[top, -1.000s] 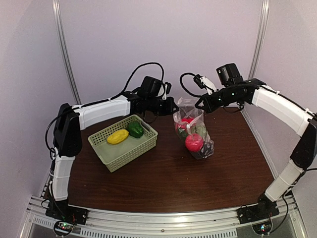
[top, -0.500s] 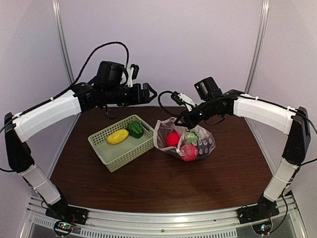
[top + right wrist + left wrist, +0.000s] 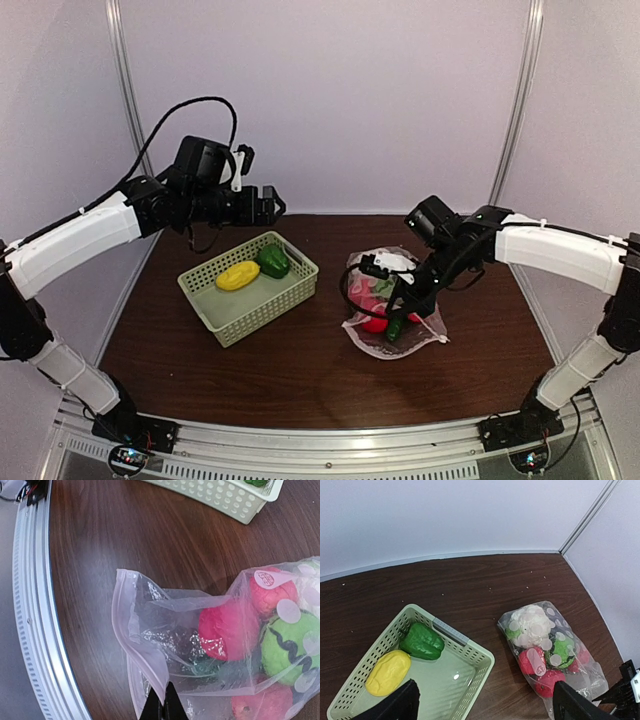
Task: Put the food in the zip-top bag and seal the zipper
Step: Adjust the zipper food storage bag at the center of the board.
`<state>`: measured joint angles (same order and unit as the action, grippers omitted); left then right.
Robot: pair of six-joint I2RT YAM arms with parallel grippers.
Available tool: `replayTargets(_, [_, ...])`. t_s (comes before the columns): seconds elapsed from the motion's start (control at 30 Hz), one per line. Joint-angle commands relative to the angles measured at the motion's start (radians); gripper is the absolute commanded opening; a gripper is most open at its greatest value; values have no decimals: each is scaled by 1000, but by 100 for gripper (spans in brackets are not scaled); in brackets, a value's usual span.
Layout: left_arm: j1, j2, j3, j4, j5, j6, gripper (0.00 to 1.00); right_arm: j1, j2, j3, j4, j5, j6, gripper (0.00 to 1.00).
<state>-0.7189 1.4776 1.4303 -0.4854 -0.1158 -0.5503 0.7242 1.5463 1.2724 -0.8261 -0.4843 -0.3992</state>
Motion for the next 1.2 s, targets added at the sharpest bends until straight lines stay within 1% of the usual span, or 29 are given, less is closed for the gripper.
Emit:
replayTargets(0.0, [1,13,-27,35,37,37,94,-1,-96,-110,-158,95,-191,0])
replayTargets(0.1, [1,43,-41,72,111,59,93,-1,-137,-174,-158,153,-228,0])
replayTargets(0.13, [1,59,-46,94,179,76,91,0,-143,-186,-165,156,-235,0])
replayTargets(0.17, [0,81,-42,107,218,85,89,0,-148,-194,-173,156,-243,0])
replayTargets(0.23, [-3,140,-19,110,287,99,85,-1,-152,-210,-197,159,-258,0])
replayTargets(0.3, [-18,184,12,109,323,115,83,-3,-161,-228,-205,169,-269,0])
replayTargets(0.43, [-51,214,27,127,323,138,82,-3,-198,-229,-207,185,-259,0])
replayTargets(0.6, [-54,212,5,151,328,141,82,-5,-239,-170,-198,194,-237,0])
replayTargets(0.7, [-53,192,-12,149,316,146,82,-17,-265,-105,-172,186,-196,0])
replayTargets(0.83, [-54,139,-41,141,255,151,83,-65,-294,0,-66,177,-115,0])
replayTargets(0.93, [-54,114,-61,146,239,163,85,-93,-284,91,-15,169,-53,0])
replayTargets(1.03, [-54,127,-64,144,266,171,85,-113,-269,154,-3,129,-24,0])
replayTargets(1.17, [-57,156,-62,158,337,137,84,-139,-256,195,4,115,14,0])
